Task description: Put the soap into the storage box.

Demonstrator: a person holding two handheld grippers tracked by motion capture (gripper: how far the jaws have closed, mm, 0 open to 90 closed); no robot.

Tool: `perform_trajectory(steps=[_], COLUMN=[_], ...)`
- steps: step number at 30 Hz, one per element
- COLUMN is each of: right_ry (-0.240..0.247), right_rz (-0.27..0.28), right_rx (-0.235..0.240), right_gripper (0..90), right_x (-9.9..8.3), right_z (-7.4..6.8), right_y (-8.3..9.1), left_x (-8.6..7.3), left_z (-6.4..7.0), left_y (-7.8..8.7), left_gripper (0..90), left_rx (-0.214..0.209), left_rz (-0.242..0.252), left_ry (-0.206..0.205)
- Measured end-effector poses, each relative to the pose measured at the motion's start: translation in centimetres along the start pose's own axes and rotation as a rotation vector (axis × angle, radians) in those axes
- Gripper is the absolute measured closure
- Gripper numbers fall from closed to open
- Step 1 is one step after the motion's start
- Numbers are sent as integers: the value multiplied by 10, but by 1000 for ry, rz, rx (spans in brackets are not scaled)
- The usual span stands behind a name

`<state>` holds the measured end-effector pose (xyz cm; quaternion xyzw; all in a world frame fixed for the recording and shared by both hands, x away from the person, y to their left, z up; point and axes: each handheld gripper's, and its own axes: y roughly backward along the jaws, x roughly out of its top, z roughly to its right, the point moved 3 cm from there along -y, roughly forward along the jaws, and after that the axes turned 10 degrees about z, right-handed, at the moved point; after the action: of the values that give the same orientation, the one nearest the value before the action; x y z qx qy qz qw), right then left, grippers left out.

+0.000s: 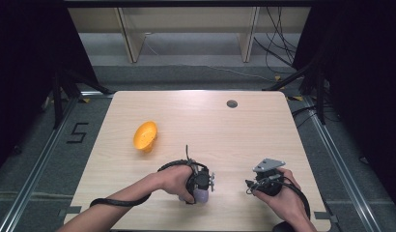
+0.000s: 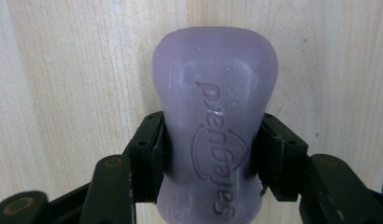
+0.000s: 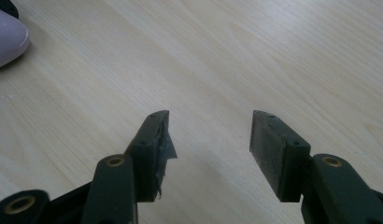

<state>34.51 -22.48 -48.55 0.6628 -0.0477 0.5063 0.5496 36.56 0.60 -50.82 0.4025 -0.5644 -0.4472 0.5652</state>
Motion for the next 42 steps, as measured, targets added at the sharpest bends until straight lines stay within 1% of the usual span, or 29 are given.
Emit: perform_trajectory(steps=[7,10,11,12,14,15,16,17,19,20,21,22,23,24,25,26,27,28,29,30,32,33,34,35,36,37,38,40,42], right_ry=[3,3,3,3,3,3,3,2,2,2,2,2,1,1,2,2,2,2,2,-10,-9,2,1,1,2,2,2,2,-13], right_rz=[-2,-2,-1,-1,-1,-1,-1,-1,-2,-2,-1,-1,-1,-1,-1,-1,-1,-2,-2,-8,-7,-3,2,3,0,1,1,1,-4], right_rx=[0,1,1,1,1,1,1,1,2,2,3,2,2,2,2,2,2,2,2,5,5,3,1,1,1,1,1,1,3], right_gripper=[478,477,477,477,477,477,477,477,477,477,477,477,477,477,477,477,477,476,476,476,476,475,475,476,476,476,476,476,476], right_x=[0,0,0,0,0,0,0,0,0,0,0,0,0,0,0,0,0,0,0,0,0,0,0,0,0,0,0,0,1], right_z=[0,0,0,0,0,0,0,0,0,0,0,0,0,0,0,0,0,0,0,-1,-1,0,0,0,0,0,0,0,0], right_y=[0,0,0,0,0,0,0,0,0,0,0,0,0,0,0,0,0,0,0,1,1,0,0,0,0,0,0,0,1], left_x=[-1,-2,-2,-2,-3,-3,-4,-4,-7,-7,-7,-8,-9,-9,-10,-12,-15,-15,-16,-19,-21,-21,-23,-23,-23,-25,-25,-29,-37], left_z=[5,5,5,5,6,6,6,6,6,6,6,7,7,7,6,4,3,3,5,3,3,3,3,3,3,2,2,0,-4], left_y=[0,1,1,1,1,1,1,1,2,2,3,3,5,5,7,9,13,13,14,18,21,21,24,26,26,27,28,32,36], left_gripper=[484,486,486,486,487,487,486,487,487,487,487,488,488,488,488,488,488,488,488,488,488,488,488,488,488,488,488,488,488], left_rx=[24,32,30,30,40,40,33,33,36,36,40,42,58,58,81,109,137,137,165,227,217,217,243,248,248,267,280,284,318], left_rz=[-7,3,10,10,18,18,31,31,33,33,36,38,60,60,79,101,115,115,119,109,108,108,122,114,114,120,135,119,146], left_ry=[-4,17,37,37,94,94,136,136,196,196,222,269,409,409,500,572,717,717,759,753,798,798,826,853,853,857,884,910,948])
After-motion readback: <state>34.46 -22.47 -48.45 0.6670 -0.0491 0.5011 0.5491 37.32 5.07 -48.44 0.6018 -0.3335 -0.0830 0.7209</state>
